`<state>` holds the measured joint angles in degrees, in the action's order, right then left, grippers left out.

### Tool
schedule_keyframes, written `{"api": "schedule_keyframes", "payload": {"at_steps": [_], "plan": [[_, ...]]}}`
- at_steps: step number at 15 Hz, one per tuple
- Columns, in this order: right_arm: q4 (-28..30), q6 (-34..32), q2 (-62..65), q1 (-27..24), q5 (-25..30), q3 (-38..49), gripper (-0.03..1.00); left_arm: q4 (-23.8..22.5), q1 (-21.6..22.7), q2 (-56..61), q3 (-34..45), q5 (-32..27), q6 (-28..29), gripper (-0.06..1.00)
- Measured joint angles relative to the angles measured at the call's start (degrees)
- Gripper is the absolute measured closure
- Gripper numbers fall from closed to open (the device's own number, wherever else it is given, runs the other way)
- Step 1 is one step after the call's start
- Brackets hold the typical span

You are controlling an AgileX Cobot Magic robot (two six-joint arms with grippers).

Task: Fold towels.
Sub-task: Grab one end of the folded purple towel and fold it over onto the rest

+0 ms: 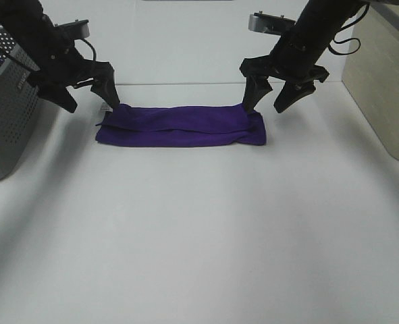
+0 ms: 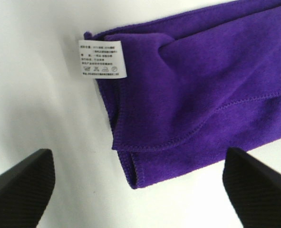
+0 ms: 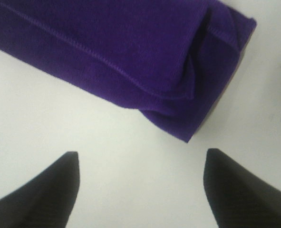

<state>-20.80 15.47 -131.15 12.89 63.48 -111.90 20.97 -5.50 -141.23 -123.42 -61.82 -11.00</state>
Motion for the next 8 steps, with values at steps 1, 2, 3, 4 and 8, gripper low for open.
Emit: {"api": "schedule_keyframes", "payload": {"at_steps": [1, 2, 3, 4, 8], "plan": [[-0.06, -0.11, 0.0, 0.0, 1.26, 0.0, 0.25, 2.46, 1.09, -1.32, 0.0, -0.4, -0.97, 0.07], [-0.23, -0.17, 0.0, 0.0, 1.95, 0.0, 0.25, 4.64, 1.78, -2.52, 0.0, -0.8, -2.46, 0.07], [-0.29, -0.17, 0.0, 0.0, 2.58, 0.0, 0.25, 6.65, 2.06, -3.72, -0.17, -0.97, -3.55, 0.07], [-0.29, -0.17, 0.0, 0.0, 3.38, 0.0, 0.25, 7.96, 2.35, -4.87, -1.03, -1.49, -3.95, 0.07], [-0.29, -0.97, 0.0, 0.0, 5.84, 0.0, 0.24, 9.51, 2.75, -9.97, -8.94, -6.3, -3.55, 0.09]]}}
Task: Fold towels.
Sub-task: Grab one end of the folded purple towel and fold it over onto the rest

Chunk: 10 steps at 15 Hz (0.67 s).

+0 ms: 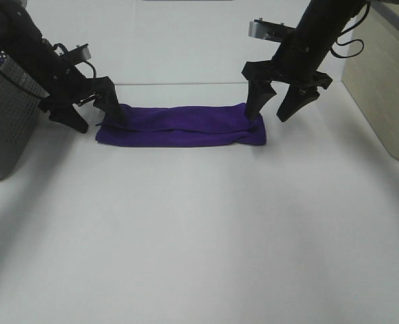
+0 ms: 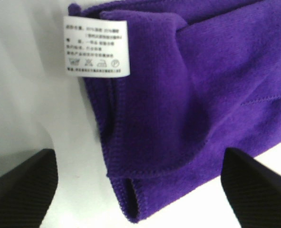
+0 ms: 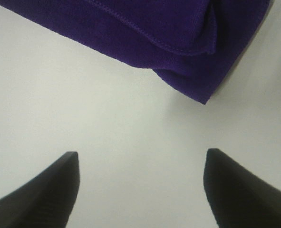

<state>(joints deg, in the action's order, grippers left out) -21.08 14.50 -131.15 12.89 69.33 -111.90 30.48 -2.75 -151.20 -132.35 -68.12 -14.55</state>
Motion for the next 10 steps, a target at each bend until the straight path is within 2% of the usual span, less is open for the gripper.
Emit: {"api": "schedule_keyframes", "payload": {"at_steps": [4, 8, 10], "plan": [[0.0, -0.23, 0.4, 0.0, 0.11, 0.0, 0.24, 3.32, -0.8, -4.07, -6.36, -0.92, 1.66, 0.15], [0.0, -0.23, 0.63, 0.0, 0.11, 0.0, 0.24, 5.9, -4.24, -5.33, -6.82, -0.8, 1.66, 0.26], [0.0, -0.29, 0.63, 0.0, 0.11, 0.0, 0.24, 5.9, -4.87, -5.61, -6.82, -0.8, 1.66, 0.37]]}}
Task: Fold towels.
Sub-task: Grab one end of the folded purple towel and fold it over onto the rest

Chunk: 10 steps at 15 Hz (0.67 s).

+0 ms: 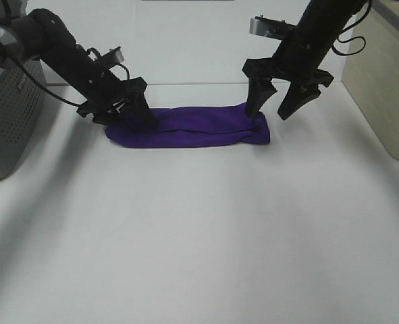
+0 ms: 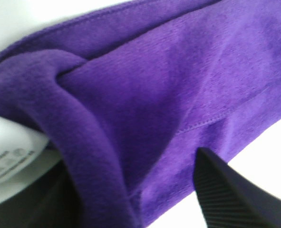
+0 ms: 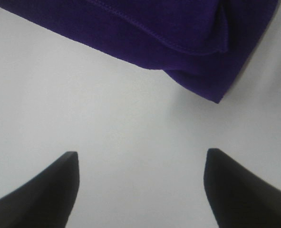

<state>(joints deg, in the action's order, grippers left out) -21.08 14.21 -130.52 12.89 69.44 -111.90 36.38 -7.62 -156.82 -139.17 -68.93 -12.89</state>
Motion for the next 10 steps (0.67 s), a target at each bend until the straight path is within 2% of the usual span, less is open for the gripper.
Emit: {"api": "schedule_keyframes", "payload": {"at_steps": [1, 2, 3, 4, 7, 10], "plan": [[0.0, 0.0, 0.0, 0.0, 0.0, 0.0, 0.24, 0.0, 0.0, -0.23, 0.0, 0.0, 0.0, 0.41], [0.0, -0.11, 0.0, 0.0, 0.06, 0.0, 0.24, -0.34, 0.06, -0.52, 0.0, 0.0, 0.0, 0.56], [0.0, -0.17, 0.0, 0.0, 0.06, 0.0, 0.24, -0.52, 0.06, -0.8, 0.0, -0.06, -0.52, 0.82], [0.0, -0.34, 0.0, 0.0, 0.06, 0.0, 0.24, -0.52, 0.0, -0.92, 0.0, -0.11, -1.38, 0.9], [0.0, -0.52, 0.0, 0.0, 0.11, 0.0, 0.24, -1.49, 0.0, -0.97, -1.03, -0.4, -1.78, 0.91], [0.0, -1.43, 1.15, 0.0, 0.17, 0.0, 0.24, -7.45, 1.89, 1.72, -2.58, -0.63, -1.78, 0.91]]}}
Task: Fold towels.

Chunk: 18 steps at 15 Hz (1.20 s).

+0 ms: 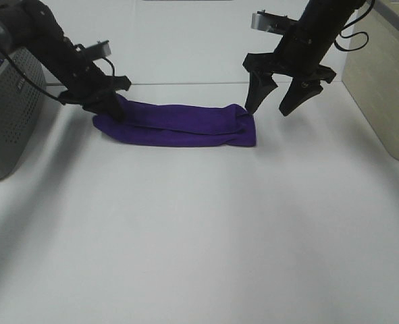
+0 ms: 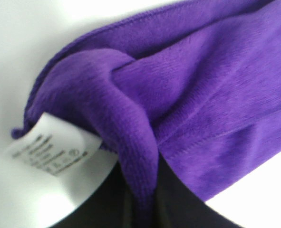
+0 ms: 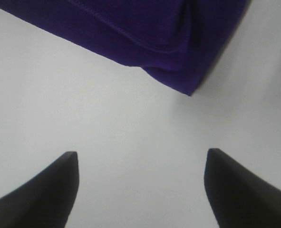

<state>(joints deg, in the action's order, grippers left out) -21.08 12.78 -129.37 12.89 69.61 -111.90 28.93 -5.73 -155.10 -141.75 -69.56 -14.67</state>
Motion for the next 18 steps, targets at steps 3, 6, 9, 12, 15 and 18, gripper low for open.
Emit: {"api": "schedule_keyframes", "payload": {"at_steps": [3, 6, 9, 12, 15, 18], "plan": [[0.0, 0.0, 3.55, 0.0, 0.06, 0.0, 0.24, -0.92, 1.55, 6.42, -0.29, 0.11, -0.86, 0.91], [0.0, 0.0, 4.76, 0.0, 0.06, 0.0, 0.24, 1.89, -0.69, 7.51, -0.63, 0.0, -4.01, 0.91], [0.0, 0.0, 6.7, 0.0, 0.11, 0.0, 0.24, 3.15, -7.45, 6.25, -0.69, 0.0, -5.56, 0.91], [0.0, -0.06, 6.76, 0.0, 0.11, 0.0, 0.24, 3.67, -10.14, 4.24, -0.69, 2.92, -3.72, 0.89], [0.0, -0.29, 6.76, 0.0, 0.11, 0.0, 0.24, 10.71, -12.09, 3.21, -0.69, 7.73, -3.15, 0.49], [0.0, -1.6, 6.99, 0.0, 0.11, 0.0, 0.24, 18.05, -13.06, 3.21, -0.69, 11.46, -3.15, 0.29]]}}
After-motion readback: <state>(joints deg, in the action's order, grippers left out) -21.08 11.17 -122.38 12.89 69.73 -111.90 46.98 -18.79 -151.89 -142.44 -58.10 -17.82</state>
